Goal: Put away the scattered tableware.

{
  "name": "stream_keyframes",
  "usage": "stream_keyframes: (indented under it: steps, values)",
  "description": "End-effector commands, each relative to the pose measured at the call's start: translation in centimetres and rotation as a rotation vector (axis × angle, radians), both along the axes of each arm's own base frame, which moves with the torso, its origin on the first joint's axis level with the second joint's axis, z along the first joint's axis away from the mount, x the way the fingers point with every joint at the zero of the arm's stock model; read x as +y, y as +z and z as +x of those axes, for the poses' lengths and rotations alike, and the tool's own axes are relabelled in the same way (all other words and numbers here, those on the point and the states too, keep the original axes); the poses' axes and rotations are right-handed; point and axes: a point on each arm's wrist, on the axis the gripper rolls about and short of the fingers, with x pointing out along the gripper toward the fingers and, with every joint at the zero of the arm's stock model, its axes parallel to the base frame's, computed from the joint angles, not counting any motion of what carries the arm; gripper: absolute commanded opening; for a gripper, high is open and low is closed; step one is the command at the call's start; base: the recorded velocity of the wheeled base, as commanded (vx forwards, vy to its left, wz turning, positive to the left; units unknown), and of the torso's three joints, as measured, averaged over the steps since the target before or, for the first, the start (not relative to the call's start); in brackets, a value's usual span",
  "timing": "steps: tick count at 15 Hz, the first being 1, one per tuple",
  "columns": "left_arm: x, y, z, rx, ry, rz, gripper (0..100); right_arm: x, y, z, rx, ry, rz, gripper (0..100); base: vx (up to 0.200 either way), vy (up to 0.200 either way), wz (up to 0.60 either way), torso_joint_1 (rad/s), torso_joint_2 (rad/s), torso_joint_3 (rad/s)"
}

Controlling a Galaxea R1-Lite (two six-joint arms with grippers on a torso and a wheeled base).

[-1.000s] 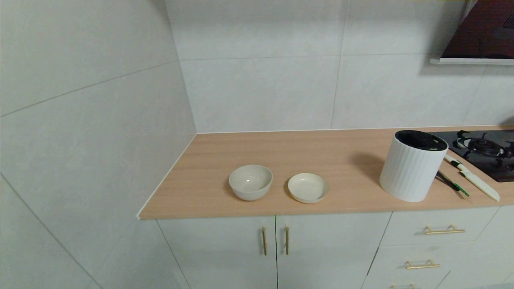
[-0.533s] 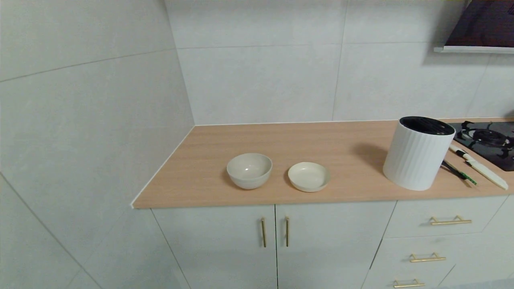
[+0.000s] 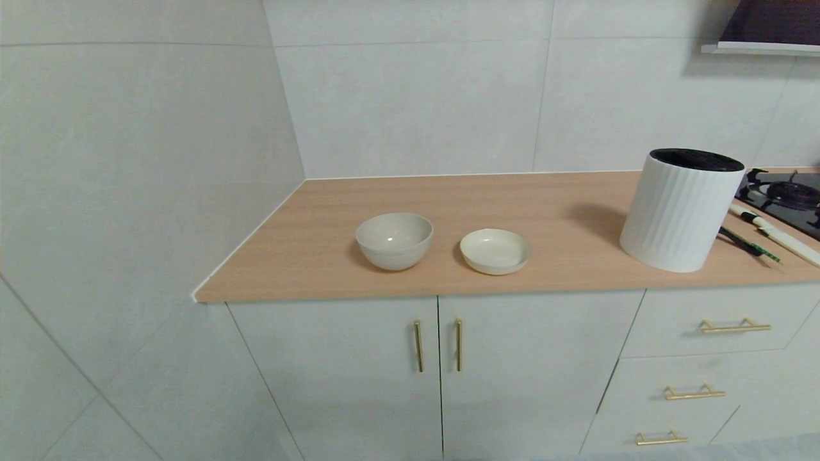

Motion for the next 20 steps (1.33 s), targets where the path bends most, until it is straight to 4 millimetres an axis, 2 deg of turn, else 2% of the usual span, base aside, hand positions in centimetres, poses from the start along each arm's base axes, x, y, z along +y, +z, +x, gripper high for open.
stream_keyframes:
  steps: [1,13,20]
  values:
    - [0.00,-0.01,0.00,0.001,0.000,0.000,100,0.00,0.00,0.00,0.000,0.000,0.000,100,0.000,0.000,0.00,-0.222,0.53,0.290]
    - [0.00,-0.01,0.00,0.001,0.000,0.000,100,0.00,0.00,0.00,0.000,0.000,0.000,100,0.000,0.000,0.00,-0.181,0.49,0.296]
    - [0.00,-0.01,0.00,0.001,0.000,0.000,100,0.00,0.00,0.00,0.000,0.000,0.000,100,0.000,0.000,0.00,-0.098,0.41,0.301]
